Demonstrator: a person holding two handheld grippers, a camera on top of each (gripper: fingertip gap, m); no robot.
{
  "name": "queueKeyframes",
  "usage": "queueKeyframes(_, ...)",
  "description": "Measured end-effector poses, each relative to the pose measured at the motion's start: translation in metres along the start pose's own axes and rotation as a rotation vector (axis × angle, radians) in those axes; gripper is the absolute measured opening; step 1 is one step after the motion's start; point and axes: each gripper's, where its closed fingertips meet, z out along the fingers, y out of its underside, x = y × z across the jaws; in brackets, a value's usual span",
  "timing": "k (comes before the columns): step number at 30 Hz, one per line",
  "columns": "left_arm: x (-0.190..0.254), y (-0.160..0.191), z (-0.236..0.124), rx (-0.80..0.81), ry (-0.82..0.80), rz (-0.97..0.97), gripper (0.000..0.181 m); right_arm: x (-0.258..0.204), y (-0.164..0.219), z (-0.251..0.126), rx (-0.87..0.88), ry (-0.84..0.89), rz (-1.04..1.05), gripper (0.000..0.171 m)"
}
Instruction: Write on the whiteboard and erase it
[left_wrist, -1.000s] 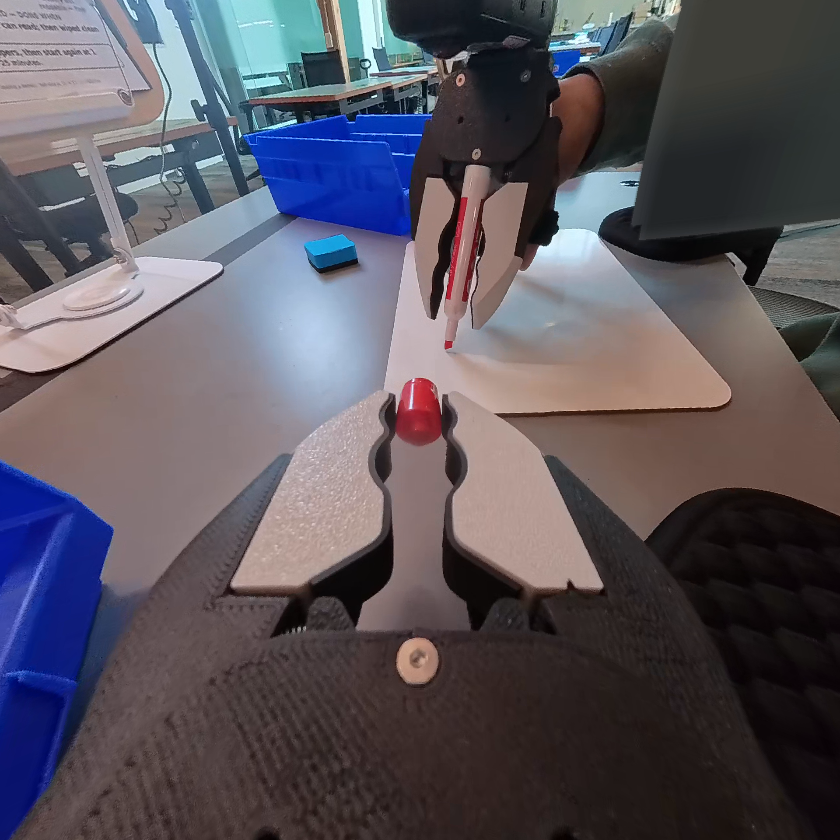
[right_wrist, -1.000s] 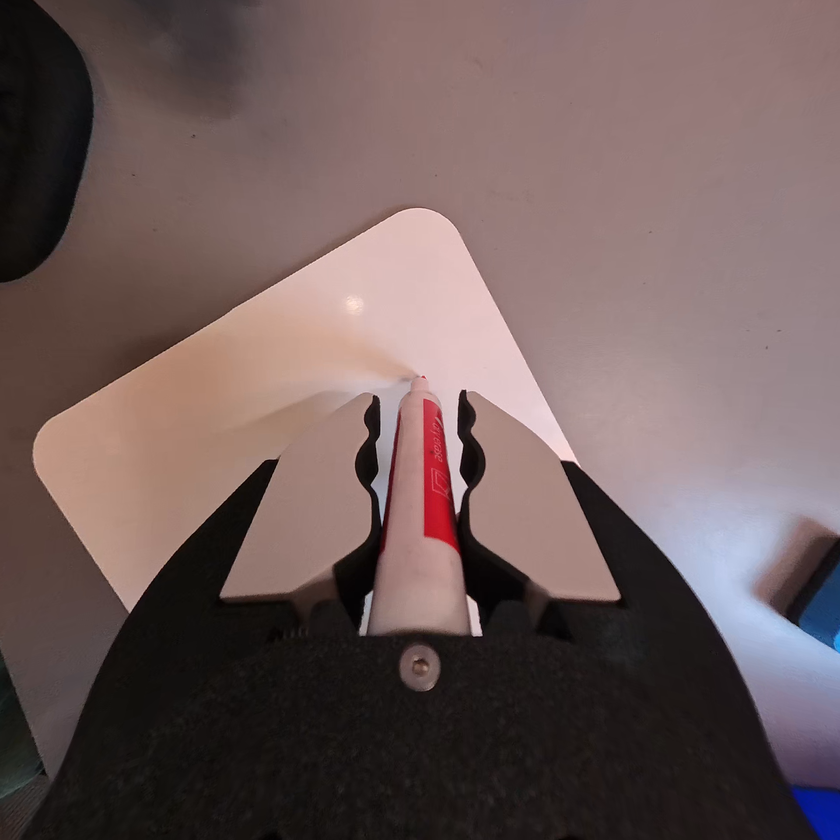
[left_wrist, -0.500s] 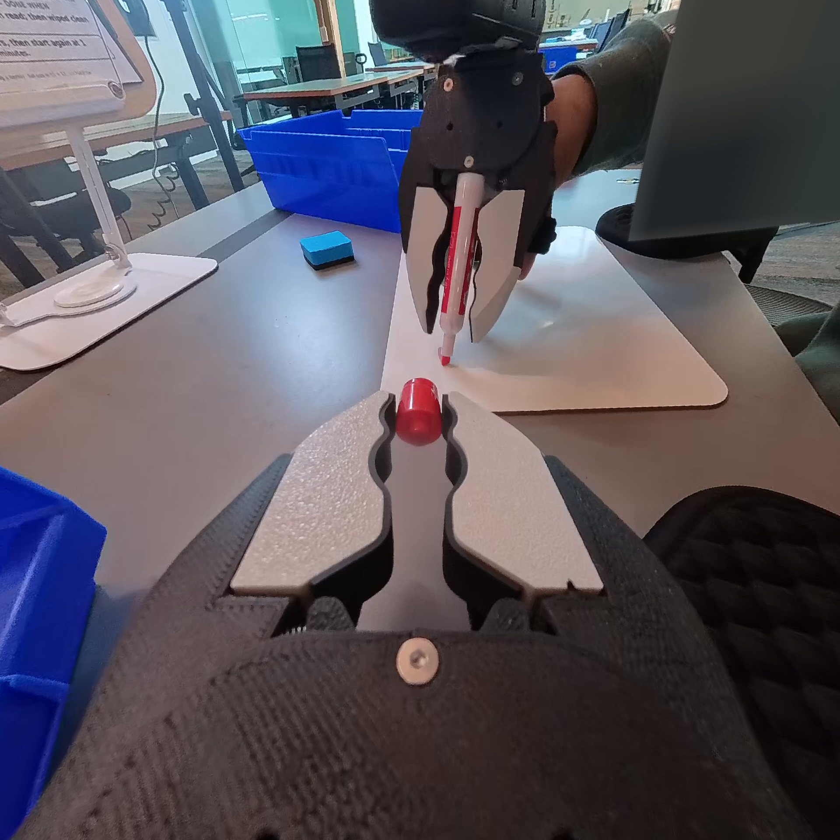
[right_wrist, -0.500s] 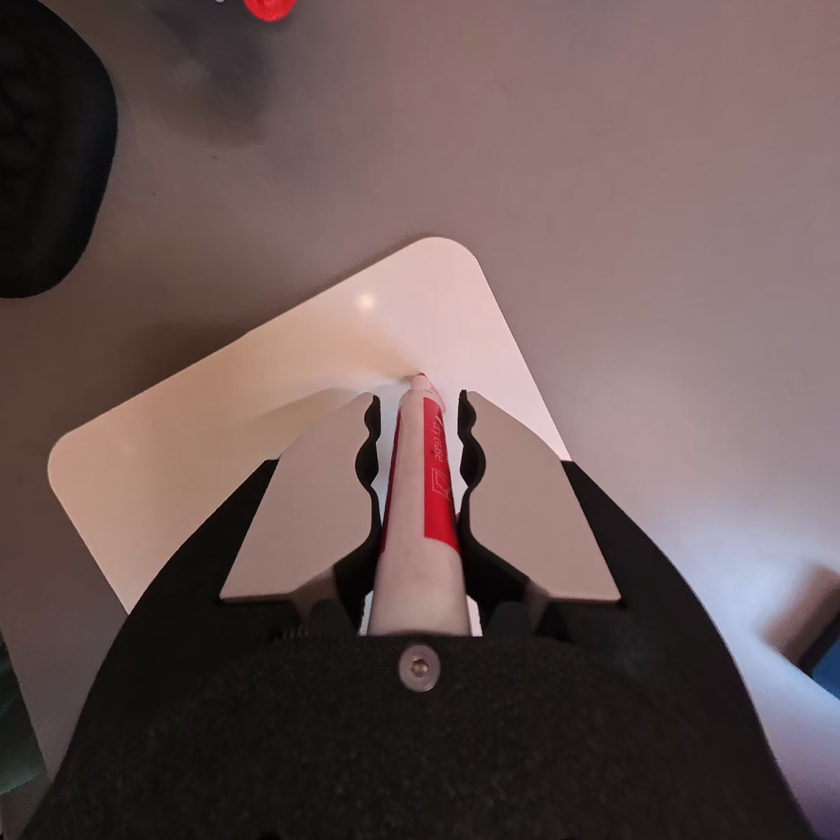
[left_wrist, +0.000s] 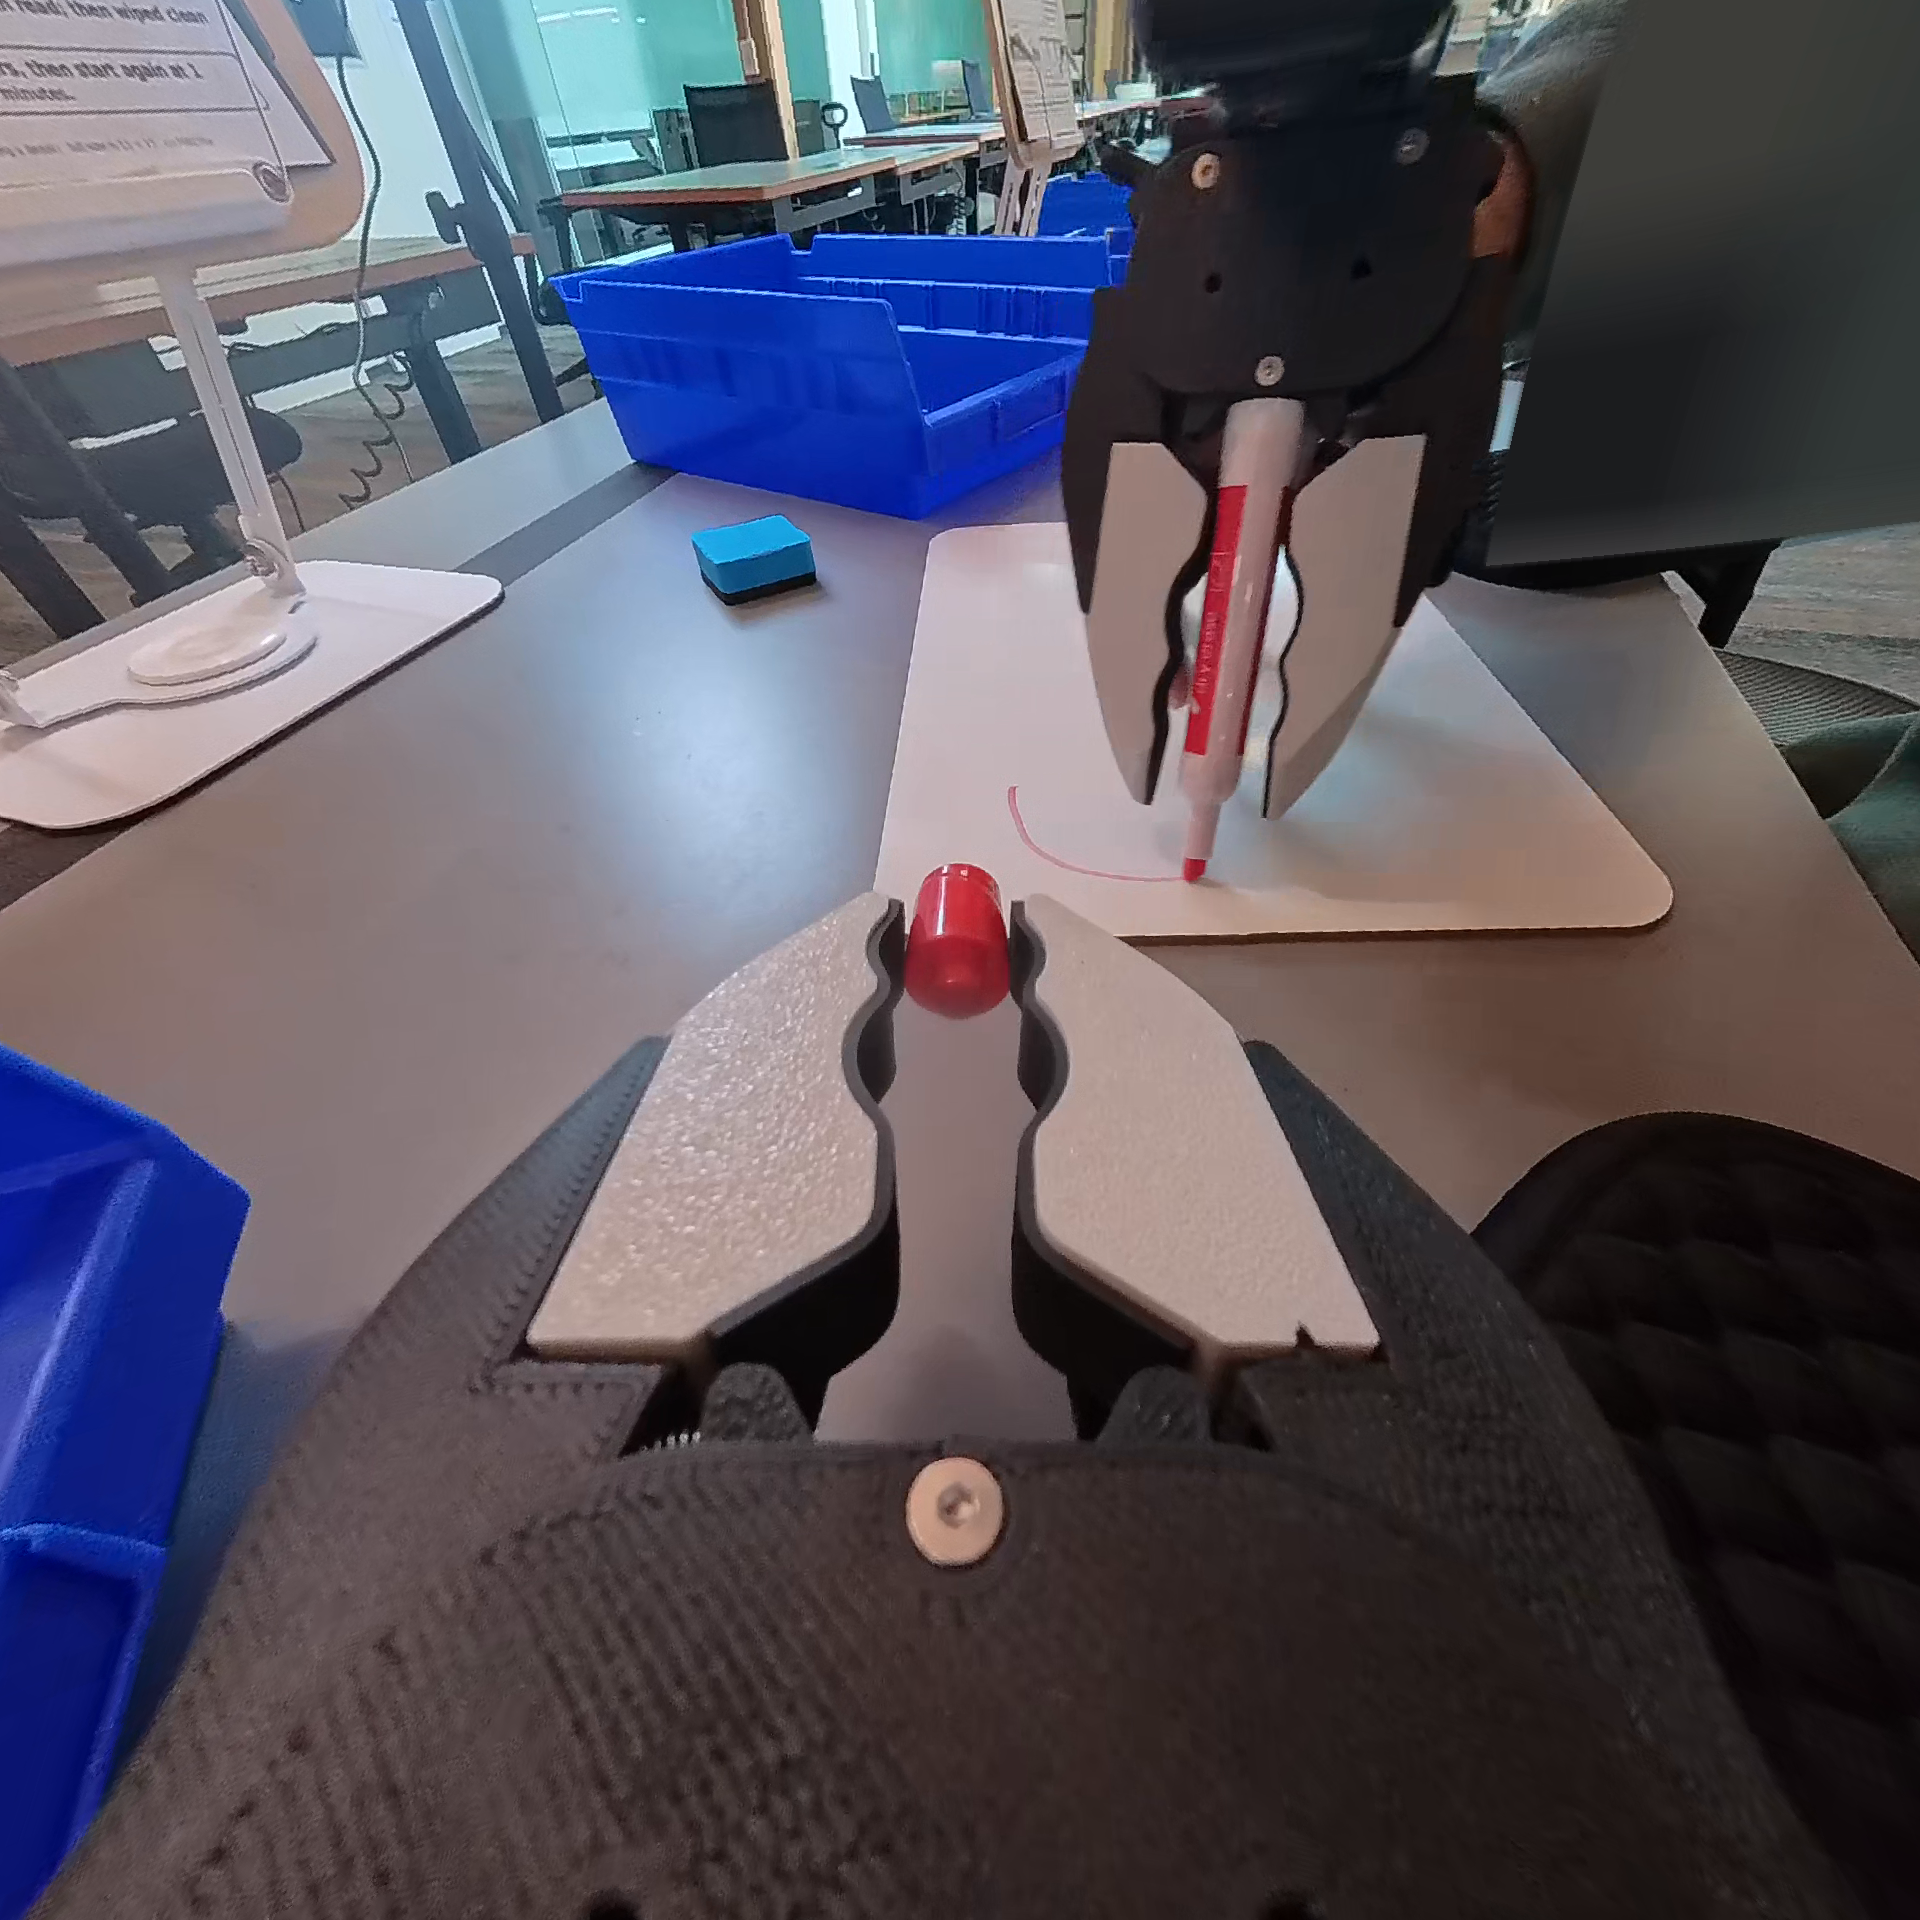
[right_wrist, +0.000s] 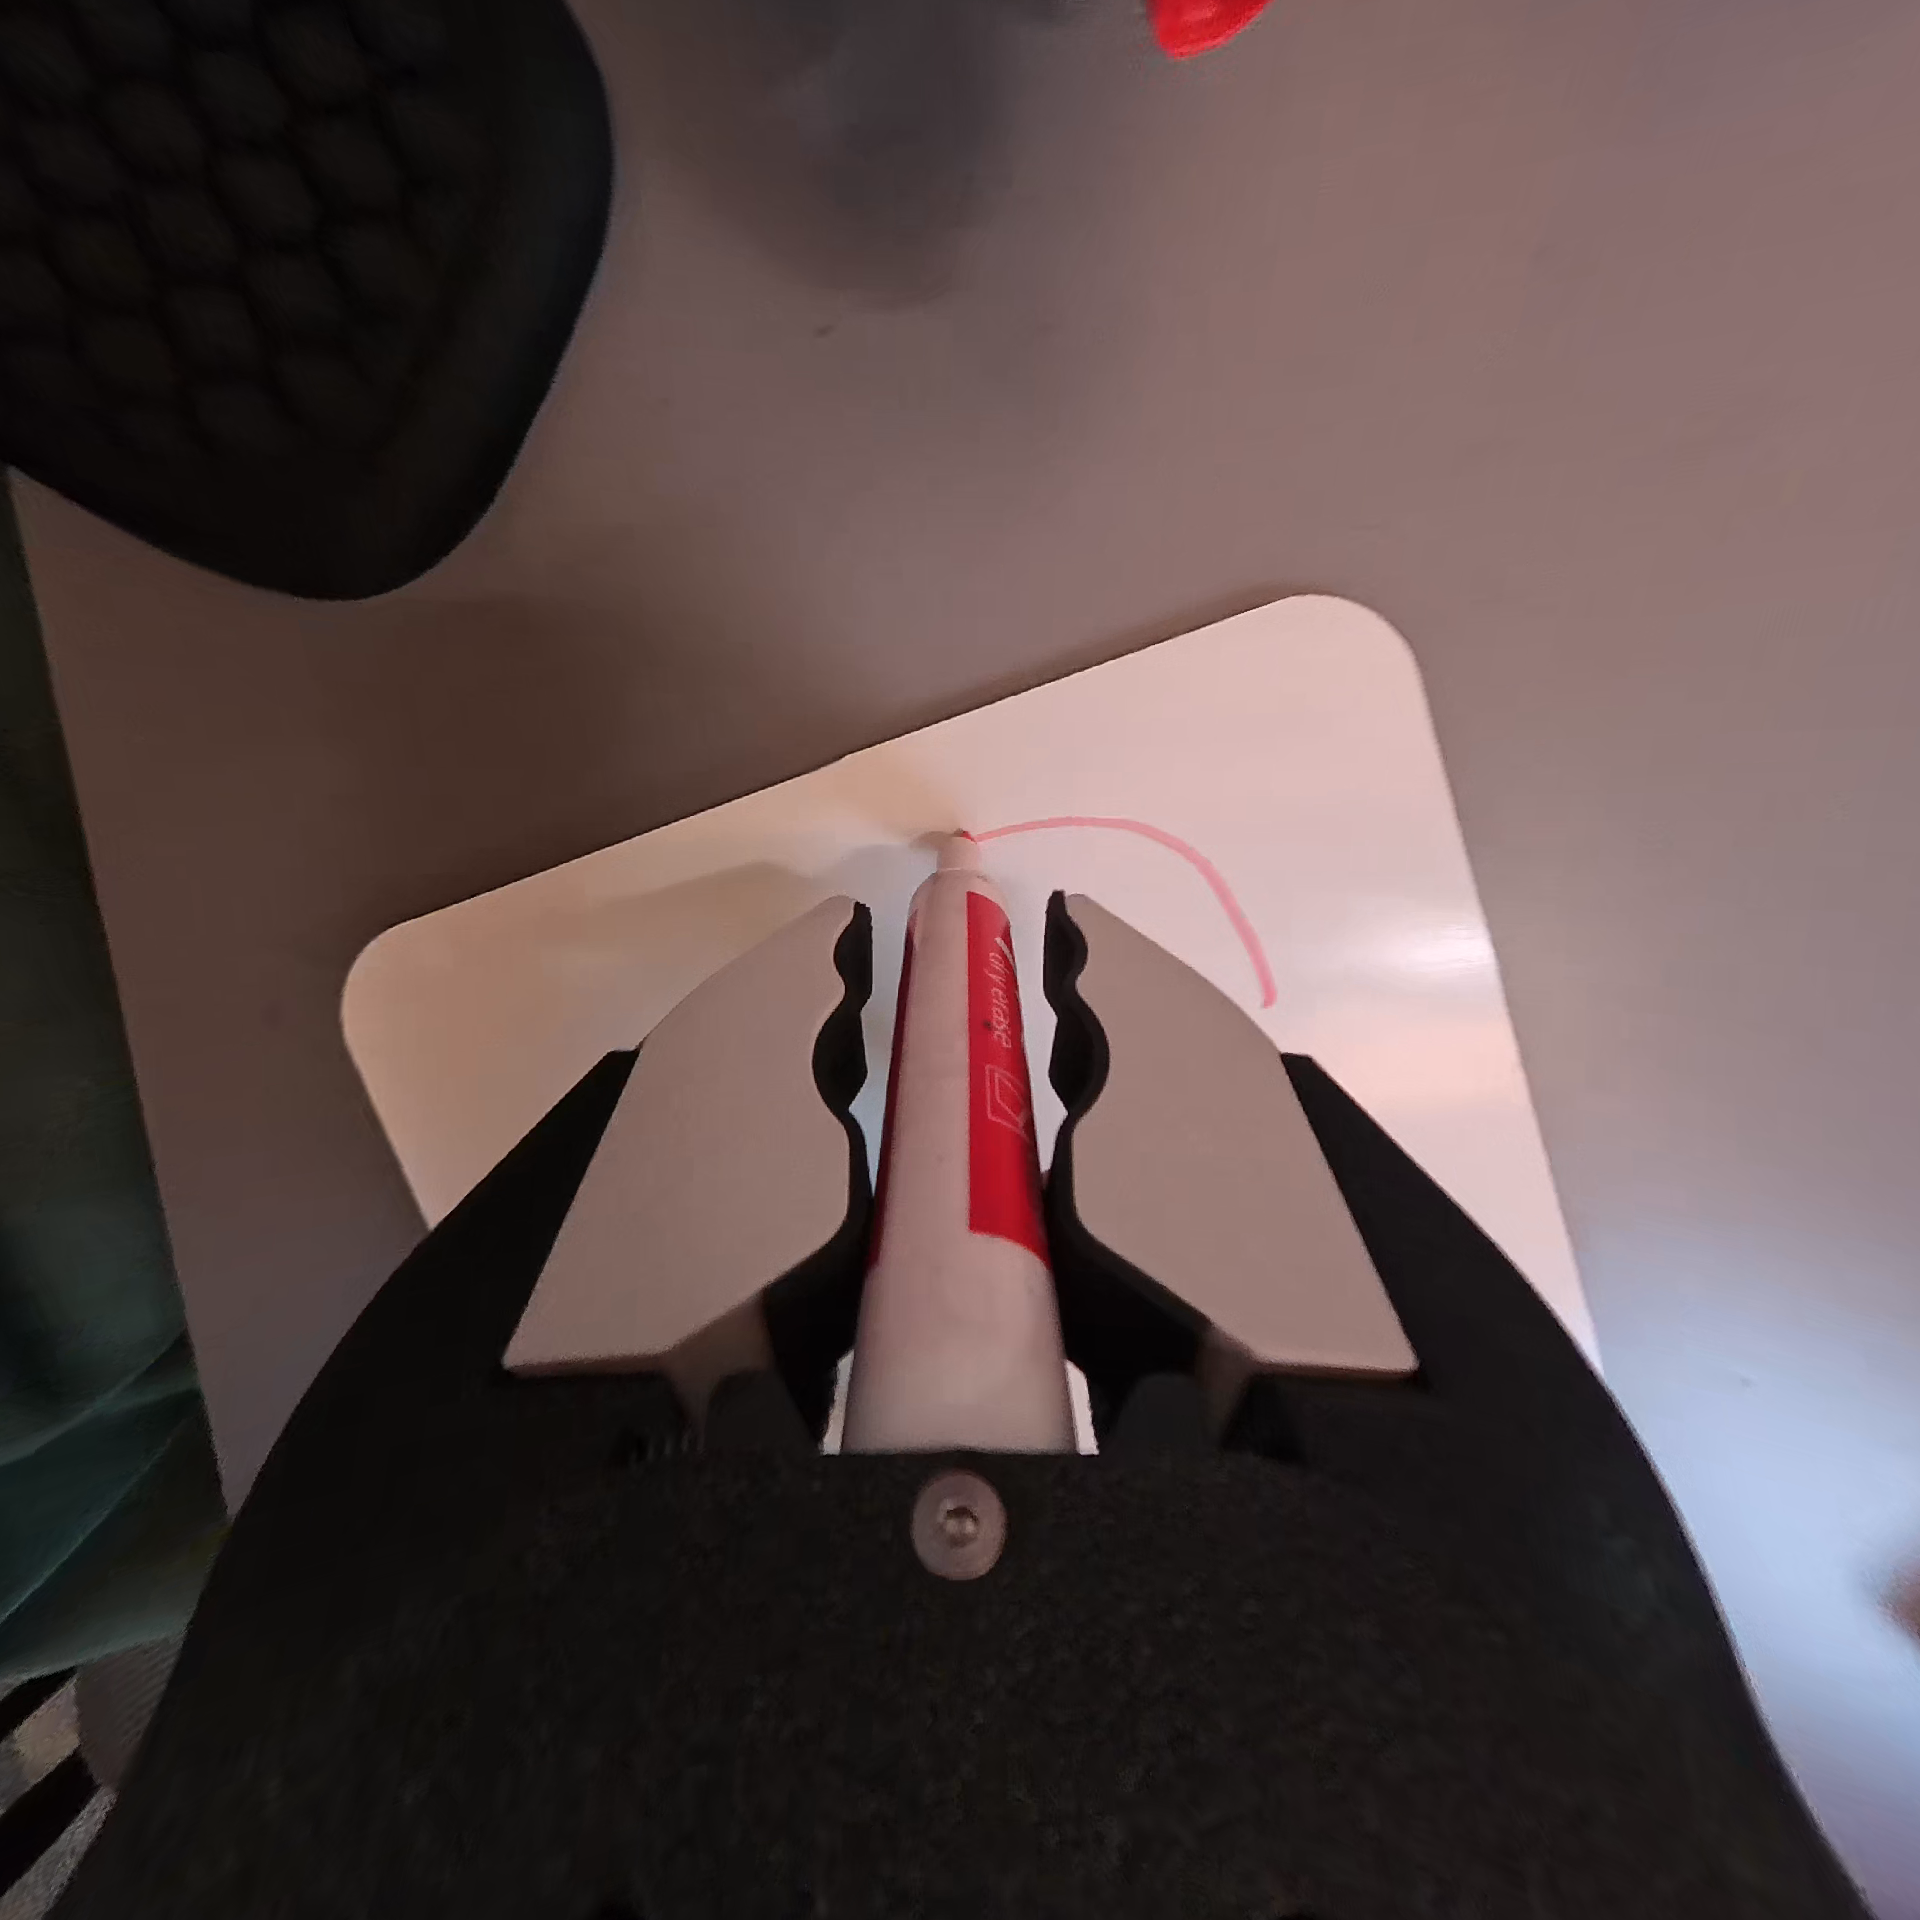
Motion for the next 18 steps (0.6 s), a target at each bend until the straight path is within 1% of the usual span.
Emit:
queueKeyframes(5,0.001,0.0,0.0,-0.001,0.002,0.001,0.019,-0.023,0.017,-0.007,-0.042,-0.032,0.001,0.032)
queueKeyframes(9,0.001,0.001,0.001,-0.005,0.005,0.0,0.019,-0.031,0.038,-0.016,-0.083,-0.026,0.033,0.032)
queueKeyframes(13,0.001,0.001,0.001,-0.007,0.005,0.001,0.019,-0.022,0.057,-0.026,-0.123,0.017,0.067,0.032)
queueKeyframes(18,0.002,0.001,0.001,-0.009,0.005,0.005,0.019,0.007,0.071,-0.035,-0.152,0.081,0.1,0.032)
